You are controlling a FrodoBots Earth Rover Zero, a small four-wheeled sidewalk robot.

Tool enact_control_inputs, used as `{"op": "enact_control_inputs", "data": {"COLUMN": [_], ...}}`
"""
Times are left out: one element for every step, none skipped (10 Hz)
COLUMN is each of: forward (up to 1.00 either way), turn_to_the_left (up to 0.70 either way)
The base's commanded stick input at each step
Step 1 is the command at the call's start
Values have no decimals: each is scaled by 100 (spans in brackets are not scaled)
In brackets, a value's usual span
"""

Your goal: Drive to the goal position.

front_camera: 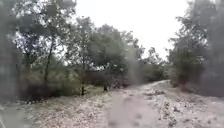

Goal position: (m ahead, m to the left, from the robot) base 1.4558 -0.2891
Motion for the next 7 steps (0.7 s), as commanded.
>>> {"op": "enact_control_inputs", "data": {"forward": [45, 45, 45, 45, 45, 45, 45], "turn_to_the_left": [0, 0, 0, 0, 0, 0, 0]}}
